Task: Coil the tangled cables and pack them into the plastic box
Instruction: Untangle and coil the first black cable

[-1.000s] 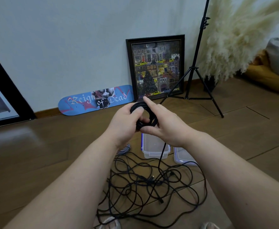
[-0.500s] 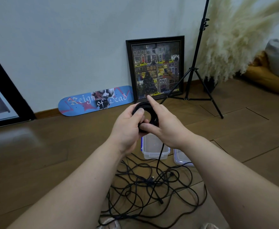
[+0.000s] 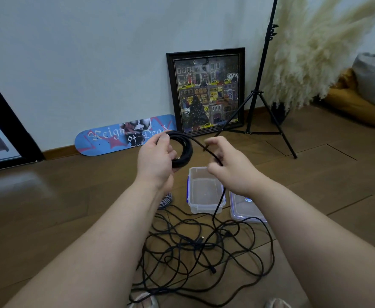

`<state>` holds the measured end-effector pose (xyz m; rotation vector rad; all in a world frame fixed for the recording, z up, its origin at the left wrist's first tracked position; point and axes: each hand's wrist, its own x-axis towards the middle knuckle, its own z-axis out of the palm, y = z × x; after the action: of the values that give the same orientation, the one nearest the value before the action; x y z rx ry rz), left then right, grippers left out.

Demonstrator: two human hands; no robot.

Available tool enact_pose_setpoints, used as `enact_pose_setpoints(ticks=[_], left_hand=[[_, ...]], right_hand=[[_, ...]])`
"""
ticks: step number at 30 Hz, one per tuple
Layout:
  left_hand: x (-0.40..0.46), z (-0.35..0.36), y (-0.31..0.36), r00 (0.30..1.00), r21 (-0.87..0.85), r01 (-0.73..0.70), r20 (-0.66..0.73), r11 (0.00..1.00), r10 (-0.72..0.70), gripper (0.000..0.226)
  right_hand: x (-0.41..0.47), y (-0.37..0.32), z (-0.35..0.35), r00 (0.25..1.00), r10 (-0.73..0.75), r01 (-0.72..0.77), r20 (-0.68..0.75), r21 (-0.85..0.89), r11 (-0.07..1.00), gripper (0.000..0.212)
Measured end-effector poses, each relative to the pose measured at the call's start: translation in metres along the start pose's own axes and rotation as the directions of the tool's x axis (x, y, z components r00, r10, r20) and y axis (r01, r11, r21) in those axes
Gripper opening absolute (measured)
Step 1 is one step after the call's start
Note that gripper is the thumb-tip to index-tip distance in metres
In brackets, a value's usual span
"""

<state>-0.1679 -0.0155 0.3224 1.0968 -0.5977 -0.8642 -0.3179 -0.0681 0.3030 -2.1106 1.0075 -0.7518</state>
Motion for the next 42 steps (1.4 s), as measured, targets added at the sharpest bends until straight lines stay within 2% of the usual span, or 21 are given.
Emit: enact_pose_setpoints(ticks=[3,6,8,9,11,13,15,17,20,22,25,28,31,35,42], left_hand=[[0.009,-0.01,0.002,0.994,-0.038,-0.019,-0.105,0.999,0.015,0.025],[0.019,-0.022,0.003,0.978,-0.047,-0.051,-0.203,0.998,0.04,0.023],[0.023,-0.026,0.001,0.969,-0.019,-0.078,-0.238,0.997,0.071,0.022],[0.024,-0.027,-0.001,0.965,0.01,-0.094,-0.246,0.995,0.094,0.022],[0.025,-0.027,-0.004,0.96,0.105,-0.138,-0.232,0.985,0.159,0.022],[0.024,-0.025,-0.009,0.956,0.229,-0.197,-0.171,0.953,0.239,0.02],[0.021,-0.022,-0.014,0.956,0.308,-0.245,-0.082,0.919,0.283,0.018],[0.016,-0.017,-0.018,0.967,0.315,-0.238,-0.013,0.919,0.255,0.019],[0.007,-0.009,-0.021,0.985,0.257,-0.172,0.08,0.951,0.156,0.021],[0.0,-0.005,-0.021,0.986,0.215,-0.118,0.138,0.97,0.089,0.024],[-0.006,0.001,-0.02,0.981,0.137,-0.048,0.195,0.989,0.02,0.028],[-0.012,0.005,-0.018,0.956,0.166,-0.031,0.294,0.986,-0.019,0.022],[-0.014,0.005,-0.017,0.937,0.208,-0.054,0.349,0.977,-0.022,0.023],[-0.011,0.004,-0.02,0.959,0.236,-0.04,0.284,0.971,-0.03,0.029],[-0.005,0.002,-0.019,0.978,0.135,-0.055,0.208,0.989,0.026,0.026]], right_hand=[[-0.001,0.015,-0.01,0.989,0.118,-0.113,-0.086,0.062,0.992,0.022],[0.0,0.02,-0.015,0.96,0.151,-0.113,-0.237,0.166,0.98,0.019],[0.0,0.017,-0.015,0.946,0.074,-0.065,-0.317,0.037,0.997,0.017],[-0.001,0.014,-0.013,0.959,0.011,-0.041,-0.283,-0.101,0.994,0.014],[-0.001,-0.001,-0.009,0.992,-0.102,0.069,-0.071,-0.37,0.927,0.006],[-0.001,-0.021,0.0,0.974,-0.178,0.224,0.14,-0.474,0.852,0.011],[0.0,-0.038,0.006,0.946,-0.253,0.314,0.203,-0.373,0.873,0.013],[0.002,-0.046,0.009,0.951,-0.275,0.295,0.141,-0.142,0.945,0.008],[0.005,-0.041,0.009,0.988,-0.154,0.148,0.009,0.232,0.961,0.015],[0.009,-0.036,0.01,0.996,-0.061,0.084,-0.072,0.375,0.923,0.017],[0.014,-0.028,0.012,0.981,0.044,0.037,-0.191,0.402,0.915,0.015],[0.014,-0.022,0.012,0.947,0.129,0.004,-0.293,0.416,0.909,0.016],[0.013,-0.021,0.01,0.935,0.146,0.003,-0.322,0.422,0.907,0.016],[0.011,-0.022,0.012,0.947,0.13,0.017,-0.294,0.45,0.893,0.014],[0.007,-0.011,0.005,0.954,0.114,0.012,-0.276,0.416,0.909,0.005]])
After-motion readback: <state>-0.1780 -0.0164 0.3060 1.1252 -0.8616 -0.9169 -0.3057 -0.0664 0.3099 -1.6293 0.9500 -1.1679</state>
